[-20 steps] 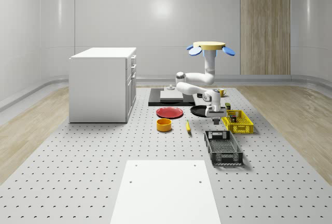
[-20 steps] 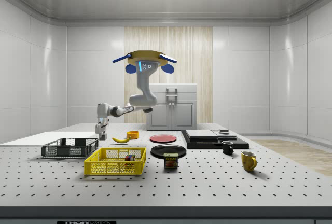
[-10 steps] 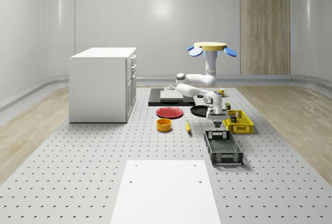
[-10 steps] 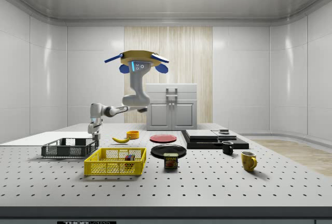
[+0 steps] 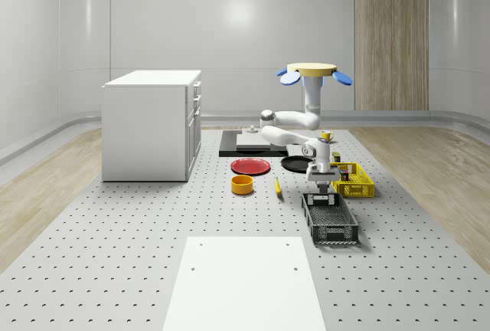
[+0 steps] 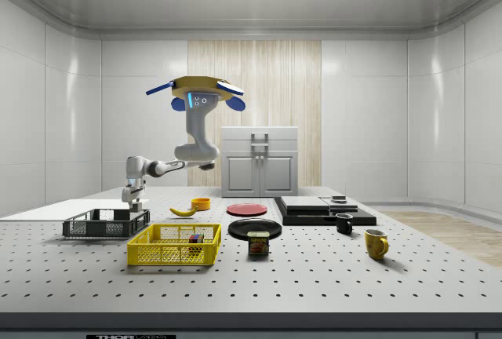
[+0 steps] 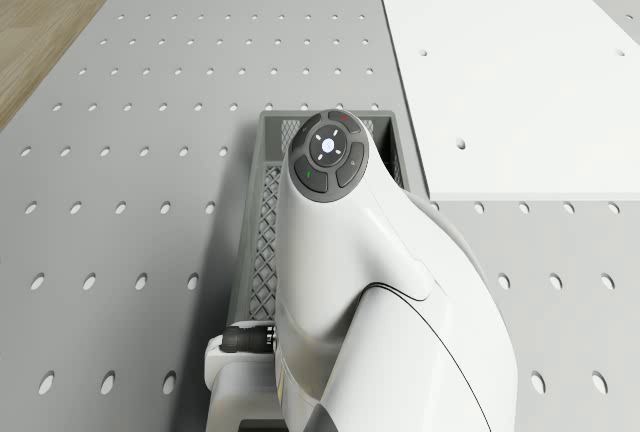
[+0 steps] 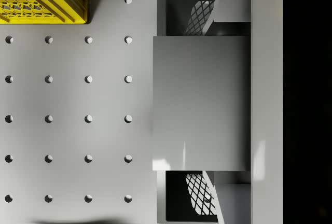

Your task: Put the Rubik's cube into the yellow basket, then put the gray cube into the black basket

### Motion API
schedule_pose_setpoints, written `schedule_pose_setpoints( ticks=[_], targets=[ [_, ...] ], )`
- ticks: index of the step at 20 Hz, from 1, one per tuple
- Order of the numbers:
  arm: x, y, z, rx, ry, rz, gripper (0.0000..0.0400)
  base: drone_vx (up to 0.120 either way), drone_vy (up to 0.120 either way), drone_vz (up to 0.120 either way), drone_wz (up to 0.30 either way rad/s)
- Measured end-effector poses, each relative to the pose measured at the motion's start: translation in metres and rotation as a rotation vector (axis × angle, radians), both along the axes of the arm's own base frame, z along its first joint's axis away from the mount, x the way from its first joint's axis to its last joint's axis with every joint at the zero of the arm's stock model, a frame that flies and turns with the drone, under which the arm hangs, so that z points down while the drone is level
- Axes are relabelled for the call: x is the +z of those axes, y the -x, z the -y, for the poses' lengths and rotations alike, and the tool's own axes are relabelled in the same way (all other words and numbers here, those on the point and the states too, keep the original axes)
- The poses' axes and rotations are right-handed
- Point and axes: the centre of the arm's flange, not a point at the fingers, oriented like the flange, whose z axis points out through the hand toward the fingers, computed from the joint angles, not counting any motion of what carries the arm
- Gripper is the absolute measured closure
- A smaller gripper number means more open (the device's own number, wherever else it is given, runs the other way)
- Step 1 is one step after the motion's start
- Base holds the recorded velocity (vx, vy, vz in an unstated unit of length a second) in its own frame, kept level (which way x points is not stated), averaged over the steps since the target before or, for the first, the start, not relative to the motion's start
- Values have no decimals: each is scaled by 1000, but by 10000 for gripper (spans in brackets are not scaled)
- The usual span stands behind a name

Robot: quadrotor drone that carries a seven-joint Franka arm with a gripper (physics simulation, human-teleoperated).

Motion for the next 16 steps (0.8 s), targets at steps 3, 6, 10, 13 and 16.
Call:
schedule_pose_setpoints(
  ticks=[3,6,10,13,16],
  targets=[
    [0,0,0,0,0,0,150,120,0,0,0],
    [0,0,0,0,0,0,150,120,0,0,0],
    [0,0,0,0,0,0,150,120,0,0,0],
    [3,0,0,0,0,0,150,93,0,0,0],
    [13,0,0,0,0,0,150,0,0,0,0]
  ],
)
